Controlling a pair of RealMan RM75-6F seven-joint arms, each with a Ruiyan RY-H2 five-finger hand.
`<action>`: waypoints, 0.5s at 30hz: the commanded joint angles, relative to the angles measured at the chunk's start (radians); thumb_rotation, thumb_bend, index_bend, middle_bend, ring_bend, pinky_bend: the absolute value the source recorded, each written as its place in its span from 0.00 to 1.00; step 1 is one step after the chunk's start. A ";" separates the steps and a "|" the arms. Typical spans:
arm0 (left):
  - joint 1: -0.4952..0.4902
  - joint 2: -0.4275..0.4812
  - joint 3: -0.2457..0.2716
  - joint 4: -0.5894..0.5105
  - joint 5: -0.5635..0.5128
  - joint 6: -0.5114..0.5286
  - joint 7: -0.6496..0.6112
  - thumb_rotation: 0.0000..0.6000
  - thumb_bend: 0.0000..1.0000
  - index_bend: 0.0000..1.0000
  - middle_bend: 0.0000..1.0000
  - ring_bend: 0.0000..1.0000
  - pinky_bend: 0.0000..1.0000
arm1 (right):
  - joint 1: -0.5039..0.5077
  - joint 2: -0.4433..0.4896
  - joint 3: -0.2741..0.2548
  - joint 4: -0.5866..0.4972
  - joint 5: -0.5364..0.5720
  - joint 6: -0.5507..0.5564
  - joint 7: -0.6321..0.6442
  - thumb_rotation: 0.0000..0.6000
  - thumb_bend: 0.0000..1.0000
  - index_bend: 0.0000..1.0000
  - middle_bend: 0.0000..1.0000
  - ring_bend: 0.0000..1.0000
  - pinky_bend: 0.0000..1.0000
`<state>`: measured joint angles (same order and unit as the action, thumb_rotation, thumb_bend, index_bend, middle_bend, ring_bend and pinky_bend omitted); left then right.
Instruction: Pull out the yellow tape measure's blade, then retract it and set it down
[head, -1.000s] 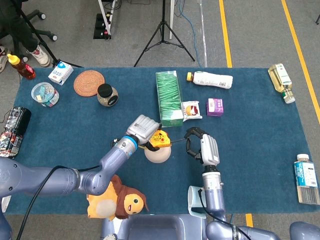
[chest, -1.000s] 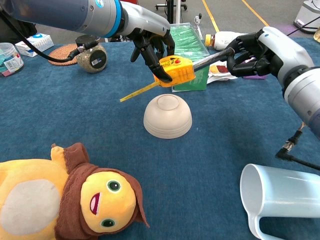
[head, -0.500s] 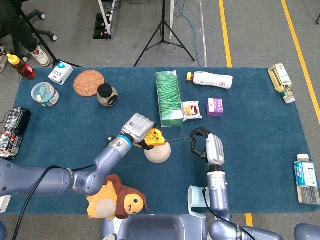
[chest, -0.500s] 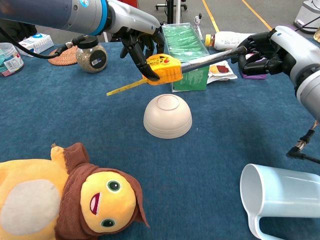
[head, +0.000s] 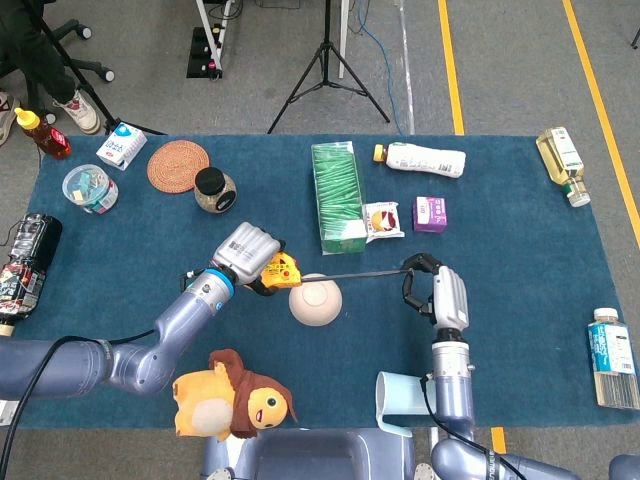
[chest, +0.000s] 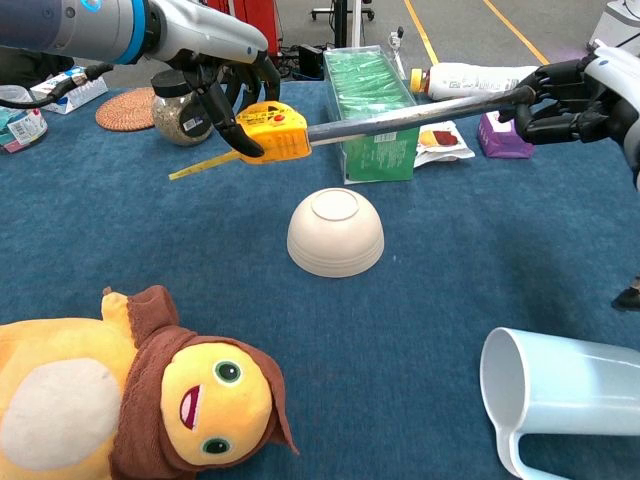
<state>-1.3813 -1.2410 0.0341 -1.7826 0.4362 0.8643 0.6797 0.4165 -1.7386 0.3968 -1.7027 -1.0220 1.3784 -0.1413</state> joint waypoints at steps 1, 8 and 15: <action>0.027 0.025 0.013 -0.009 0.034 0.002 -0.013 0.72 0.27 0.59 0.45 0.37 0.49 | -0.010 0.015 0.002 -0.006 0.010 -0.002 0.008 1.00 0.67 0.66 0.40 0.39 0.31; 0.059 0.061 0.023 -0.019 0.080 -0.002 -0.028 0.73 0.27 0.59 0.45 0.37 0.49 | -0.029 0.043 0.002 -0.002 0.021 -0.005 0.032 1.00 0.67 0.66 0.40 0.39 0.31; 0.084 0.084 0.033 -0.023 0.110 -0.015 -0.038 0.72 0.27 0.59 0.45 0.37 0.49 | -0.049 0.070 0.005 0.002 0.032 -0.008 0.062 1.00 0.68 0.67 0.40 0.39 0.31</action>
<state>-1.2995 -1.1591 0.0655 -1.8051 0.5440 0.8507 0.6426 0.3705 -1.6718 0.4006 -1.7015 -0.9918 1.3700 -0.0828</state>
